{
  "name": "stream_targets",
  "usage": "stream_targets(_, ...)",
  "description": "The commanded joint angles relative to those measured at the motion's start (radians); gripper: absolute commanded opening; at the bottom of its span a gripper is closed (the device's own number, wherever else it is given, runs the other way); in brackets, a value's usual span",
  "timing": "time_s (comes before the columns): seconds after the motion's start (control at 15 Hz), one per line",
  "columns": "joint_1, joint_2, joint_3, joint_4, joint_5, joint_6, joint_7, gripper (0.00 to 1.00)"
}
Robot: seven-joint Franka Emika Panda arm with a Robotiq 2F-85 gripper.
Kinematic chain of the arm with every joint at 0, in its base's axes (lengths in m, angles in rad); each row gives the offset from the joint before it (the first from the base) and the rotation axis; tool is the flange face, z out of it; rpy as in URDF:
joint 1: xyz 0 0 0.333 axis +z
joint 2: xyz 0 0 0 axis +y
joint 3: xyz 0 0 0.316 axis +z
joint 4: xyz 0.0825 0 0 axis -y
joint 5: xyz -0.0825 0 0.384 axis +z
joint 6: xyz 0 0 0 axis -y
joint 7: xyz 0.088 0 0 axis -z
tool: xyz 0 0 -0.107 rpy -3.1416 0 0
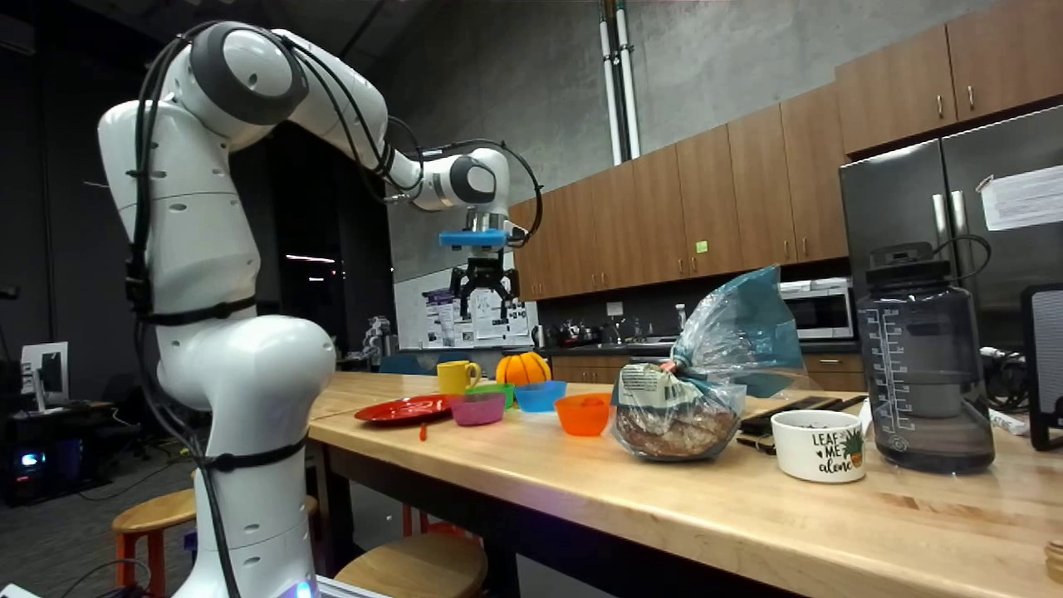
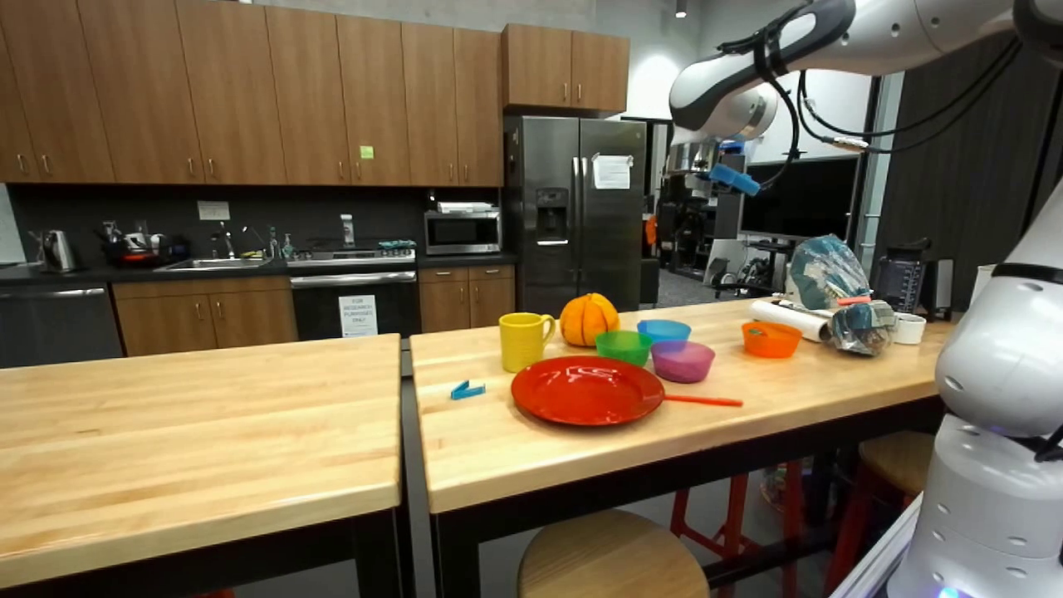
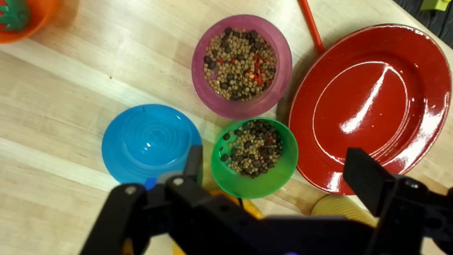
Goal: Move the yellow cup to the left
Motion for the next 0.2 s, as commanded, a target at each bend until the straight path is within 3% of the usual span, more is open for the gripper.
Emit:
stream_targets(0.0,-0.022,-0.069,-0.035,-0.058,0.013,-0.014,-0.034,1.00)
stream_targets(0.13,-0.035,-0.089,-0.052,-0.080,0.004,-0.004,-0.025,1.00)
